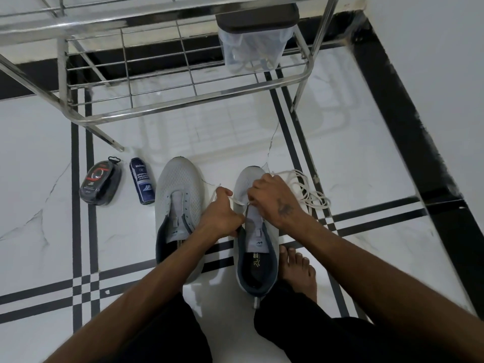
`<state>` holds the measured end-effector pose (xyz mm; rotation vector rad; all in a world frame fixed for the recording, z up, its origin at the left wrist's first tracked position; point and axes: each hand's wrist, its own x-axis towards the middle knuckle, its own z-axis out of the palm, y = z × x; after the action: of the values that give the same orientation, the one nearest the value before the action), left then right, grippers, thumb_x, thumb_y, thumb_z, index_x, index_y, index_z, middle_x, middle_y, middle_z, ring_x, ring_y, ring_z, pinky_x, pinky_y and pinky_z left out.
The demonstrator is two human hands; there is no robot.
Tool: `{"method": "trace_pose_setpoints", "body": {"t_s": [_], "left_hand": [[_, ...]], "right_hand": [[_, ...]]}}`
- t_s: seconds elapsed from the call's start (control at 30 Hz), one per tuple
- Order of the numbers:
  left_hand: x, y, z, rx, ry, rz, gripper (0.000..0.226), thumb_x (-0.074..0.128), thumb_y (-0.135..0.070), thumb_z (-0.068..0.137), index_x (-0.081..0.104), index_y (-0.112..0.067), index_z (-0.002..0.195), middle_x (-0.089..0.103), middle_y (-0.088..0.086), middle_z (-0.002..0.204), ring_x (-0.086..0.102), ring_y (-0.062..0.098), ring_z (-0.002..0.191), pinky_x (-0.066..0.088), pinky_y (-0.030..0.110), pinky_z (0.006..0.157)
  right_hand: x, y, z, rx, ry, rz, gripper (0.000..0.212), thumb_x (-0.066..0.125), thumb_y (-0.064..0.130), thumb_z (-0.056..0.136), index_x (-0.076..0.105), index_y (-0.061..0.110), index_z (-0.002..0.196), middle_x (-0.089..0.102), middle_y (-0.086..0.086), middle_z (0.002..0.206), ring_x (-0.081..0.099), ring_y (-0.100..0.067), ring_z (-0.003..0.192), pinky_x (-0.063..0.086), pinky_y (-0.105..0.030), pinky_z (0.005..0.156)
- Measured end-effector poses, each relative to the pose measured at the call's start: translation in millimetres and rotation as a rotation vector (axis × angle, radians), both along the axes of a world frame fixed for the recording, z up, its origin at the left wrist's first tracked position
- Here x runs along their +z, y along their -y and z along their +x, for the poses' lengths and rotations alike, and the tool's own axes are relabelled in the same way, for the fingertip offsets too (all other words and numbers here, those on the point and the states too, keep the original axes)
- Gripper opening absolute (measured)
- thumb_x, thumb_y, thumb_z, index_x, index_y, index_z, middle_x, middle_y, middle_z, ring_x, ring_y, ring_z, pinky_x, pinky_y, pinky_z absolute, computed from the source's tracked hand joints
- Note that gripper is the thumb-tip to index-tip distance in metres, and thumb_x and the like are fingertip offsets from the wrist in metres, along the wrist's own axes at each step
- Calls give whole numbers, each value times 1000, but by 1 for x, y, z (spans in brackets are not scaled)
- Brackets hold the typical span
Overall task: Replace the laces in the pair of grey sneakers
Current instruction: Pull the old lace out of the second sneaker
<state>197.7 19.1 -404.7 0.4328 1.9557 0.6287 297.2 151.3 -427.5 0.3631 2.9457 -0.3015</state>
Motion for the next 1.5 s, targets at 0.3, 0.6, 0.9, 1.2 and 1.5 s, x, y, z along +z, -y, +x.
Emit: {"method": "trace_pose_setpoints", "body": {"t_s": [0.3, 0.6, 0.9, 1.2, 1.5], "left_hand": [[-6, 7, 0, 42, 11, -2, 60, 64, -11, 82, 28, -21, 130, 70, 19, 89, 72, 37, 78, 60, 49, 79], [-8, 5, -1, -23, -13, 6, 66, 63, -7, 84, 25, -23, 136, 69, 16, 86, 71, 37, 80, 60, 51, 77], [-6, 12, -1, 48, 83, 50, 68, 74, -9, 84, 28, -30, 131, 70, 11, 76, 72, 30, 65, 62, 45, 66], [0, 15, 4, -308, -455, 53, 80, 75, -58, 77, 36, -21, 137, 64, 8, 118, 62, 27, 105, 53, 42, 84], [-1, 6, 10, -253, -336, 9, 83, 71, -47, 85, 21, -23, 147, 69, 6, 101, 62, 22, 83, 46, 29, 67]], "right_hand": [[10, -30, 34, -1131, -124, -406, 14, 52, 14, 95, 61, 16, 106, 62, -7, 113, 58, -25, 106, 51, -41, 89], [2, 8, 0, -26, 38, -57, 12, 56, 19, 92, 64, 18, 100, 62, -2, 104, 52, -24, 103, 35, -35, 85], [23, -36, 26, -559, -100, -368, 8, 60, 23, 93, 67, 20, 90, 67, 6, 94, 58, -12, 89, 50, -35, 81], [-5, -2, -1, 5, -19, -136, 8, 64, 24, 89, 61, 18, 86, 64, -4, 89, 55, -25, 89, 37, -35, 72], [-5, -17, 28, -1029, -219, -314, 24, 48, 25, 98, 57, 15, 78, 55, 2, 70, 56, -17, 64, 38, -28, 54]]}}
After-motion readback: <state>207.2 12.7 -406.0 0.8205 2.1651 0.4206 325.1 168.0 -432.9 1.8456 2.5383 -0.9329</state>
